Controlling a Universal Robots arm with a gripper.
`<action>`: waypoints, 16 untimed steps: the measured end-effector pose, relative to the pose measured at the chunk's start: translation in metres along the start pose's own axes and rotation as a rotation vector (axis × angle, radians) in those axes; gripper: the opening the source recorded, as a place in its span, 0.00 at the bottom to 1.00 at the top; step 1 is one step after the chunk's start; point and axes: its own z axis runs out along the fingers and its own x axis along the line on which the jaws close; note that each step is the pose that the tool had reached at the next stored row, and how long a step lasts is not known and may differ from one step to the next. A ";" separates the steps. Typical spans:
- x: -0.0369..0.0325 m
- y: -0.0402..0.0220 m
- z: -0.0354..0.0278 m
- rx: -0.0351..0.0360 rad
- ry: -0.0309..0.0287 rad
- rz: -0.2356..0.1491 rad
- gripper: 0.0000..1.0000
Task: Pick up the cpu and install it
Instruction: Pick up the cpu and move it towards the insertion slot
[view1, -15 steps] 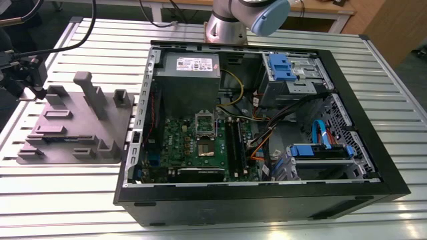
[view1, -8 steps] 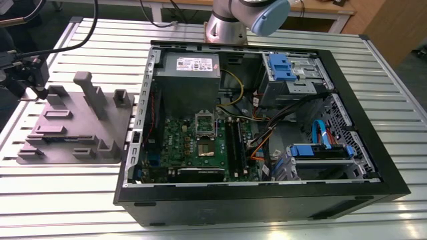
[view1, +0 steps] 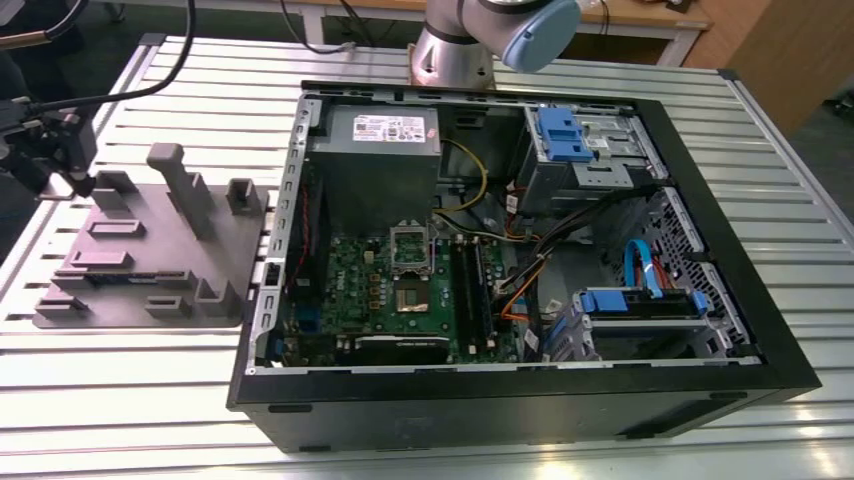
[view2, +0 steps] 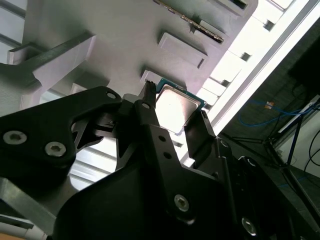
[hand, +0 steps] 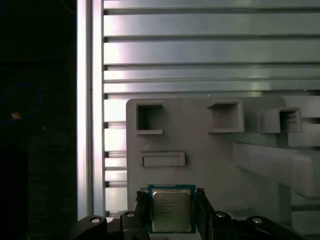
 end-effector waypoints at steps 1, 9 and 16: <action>0.0000 0.0000 -0.0009 0.0000 0.0000 0.000 0.47; -0.0001 0.0003 -0.0053 -0.0001 -0.0003 0.000 0.47; -0.0001 0.0004 -0.0078 -0.0001 -0.0002 0.000 0.47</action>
